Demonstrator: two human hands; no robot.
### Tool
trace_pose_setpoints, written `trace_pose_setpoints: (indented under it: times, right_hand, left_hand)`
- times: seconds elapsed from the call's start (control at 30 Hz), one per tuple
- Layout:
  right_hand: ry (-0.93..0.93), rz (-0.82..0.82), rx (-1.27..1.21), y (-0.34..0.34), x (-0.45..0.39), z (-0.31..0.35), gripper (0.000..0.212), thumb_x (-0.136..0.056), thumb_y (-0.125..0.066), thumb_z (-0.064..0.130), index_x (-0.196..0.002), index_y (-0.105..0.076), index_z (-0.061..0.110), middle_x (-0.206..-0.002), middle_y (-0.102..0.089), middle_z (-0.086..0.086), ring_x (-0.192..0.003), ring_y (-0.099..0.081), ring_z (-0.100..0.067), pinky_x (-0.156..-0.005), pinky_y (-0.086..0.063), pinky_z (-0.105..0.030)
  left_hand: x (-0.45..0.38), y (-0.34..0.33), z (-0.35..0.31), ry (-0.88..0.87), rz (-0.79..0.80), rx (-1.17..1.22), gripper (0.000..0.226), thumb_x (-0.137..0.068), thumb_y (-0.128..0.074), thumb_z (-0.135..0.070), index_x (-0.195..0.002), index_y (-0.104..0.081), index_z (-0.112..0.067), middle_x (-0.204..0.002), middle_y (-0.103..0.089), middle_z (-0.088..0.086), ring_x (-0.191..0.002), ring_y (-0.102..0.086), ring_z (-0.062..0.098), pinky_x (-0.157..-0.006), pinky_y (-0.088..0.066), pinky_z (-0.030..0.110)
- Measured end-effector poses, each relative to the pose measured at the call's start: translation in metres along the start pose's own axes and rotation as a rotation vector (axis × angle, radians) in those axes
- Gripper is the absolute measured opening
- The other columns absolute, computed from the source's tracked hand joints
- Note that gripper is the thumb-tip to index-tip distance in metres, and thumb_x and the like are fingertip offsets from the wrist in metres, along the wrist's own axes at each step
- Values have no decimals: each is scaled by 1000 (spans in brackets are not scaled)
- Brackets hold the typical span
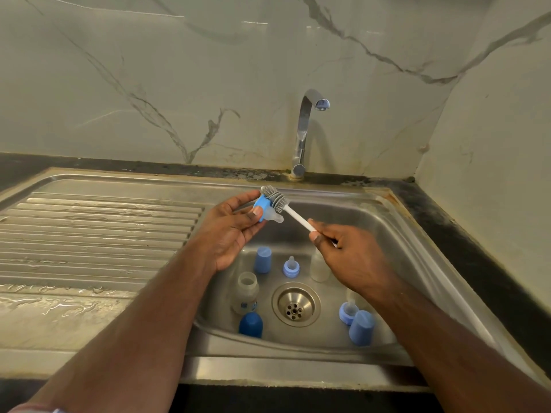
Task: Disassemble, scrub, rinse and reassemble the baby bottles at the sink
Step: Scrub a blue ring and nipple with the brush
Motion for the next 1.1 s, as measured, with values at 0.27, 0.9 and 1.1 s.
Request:
trace_pose_setpoints:
  times: [0.27, 0.9, 1.1]
  right_hand:
    - [28, -24, 49, 4, 0, 8, 38, -103, -48, 43, -140, -55, 39, -94, -66, 12, -76, -58, -6, -69, -50, -23]
    - [12, 9, -90, 1, 2, 6, 34, -101, -54, 42, -134, -61, 38, -58, -57, 25, -55, -51, 6, -51, -38, -9]
    - [-48, -19, -75, 6, -1, 3, 38, -102, -50, 42, -140, -54, 37, -80, -64, 14, -63, -53, -3, -54, -41, -9]
  left_hand:
    - [0, -3, 7, 15, 20, -51, 47, -88, -66, -4, -134, -59, -2, -123, -70, 15, -117, -67, 25, -98, -56, 34]
    - [3, -2, 3, -8, -65, -22, 51, -70, -78, -20, -119, -65, -11, -101, -76, 3, -92, -74, 14, -87, -60, 34]
    - [7, -10, 1, 1, 34, -79, 48, -75, -74, -10, -122, -68, -10, -112, -75, 7, -100, -73, 14, -80, -59, 23]
Point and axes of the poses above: each hand's wrist, its own x-axis away from the middle knuckle, its own y-axis out of the back of the hand, z = x × y, the point moved 5 cm from there along -x, towards the middle knuckle
